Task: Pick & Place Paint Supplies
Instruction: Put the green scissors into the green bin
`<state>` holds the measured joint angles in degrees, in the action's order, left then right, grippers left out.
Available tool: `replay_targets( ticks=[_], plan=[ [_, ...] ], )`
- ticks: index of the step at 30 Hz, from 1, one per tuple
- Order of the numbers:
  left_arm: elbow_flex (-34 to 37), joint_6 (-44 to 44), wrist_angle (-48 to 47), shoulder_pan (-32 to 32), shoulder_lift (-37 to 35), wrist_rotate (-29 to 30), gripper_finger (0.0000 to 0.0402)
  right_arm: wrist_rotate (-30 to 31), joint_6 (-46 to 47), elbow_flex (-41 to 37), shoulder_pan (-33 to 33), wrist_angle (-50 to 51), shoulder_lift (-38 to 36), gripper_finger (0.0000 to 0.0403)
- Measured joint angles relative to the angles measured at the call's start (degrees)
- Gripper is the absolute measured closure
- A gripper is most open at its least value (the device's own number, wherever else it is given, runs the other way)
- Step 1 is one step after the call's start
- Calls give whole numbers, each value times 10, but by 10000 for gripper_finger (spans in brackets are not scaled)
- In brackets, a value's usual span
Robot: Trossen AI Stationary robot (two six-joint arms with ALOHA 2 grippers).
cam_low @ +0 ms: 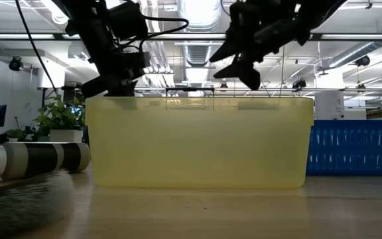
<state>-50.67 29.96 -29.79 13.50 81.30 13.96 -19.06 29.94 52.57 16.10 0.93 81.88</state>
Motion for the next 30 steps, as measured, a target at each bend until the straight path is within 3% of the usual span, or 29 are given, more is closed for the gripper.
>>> replay_targets(
  ticks=[6, 16, 30],
  plan=[
    [4, -5, 0, 2, 0, -31, 389, -22, -4, 13, 0, -23, -2, 209],
    [4, 14, -2, 47, 52, -161, 273, -1, 5, 13, -2, -18, -59, 209],
    [-14, 91, 26, 65, 128, -147, 256, 1, 14, 11, -5, -12, -67, 209]
  ],
)
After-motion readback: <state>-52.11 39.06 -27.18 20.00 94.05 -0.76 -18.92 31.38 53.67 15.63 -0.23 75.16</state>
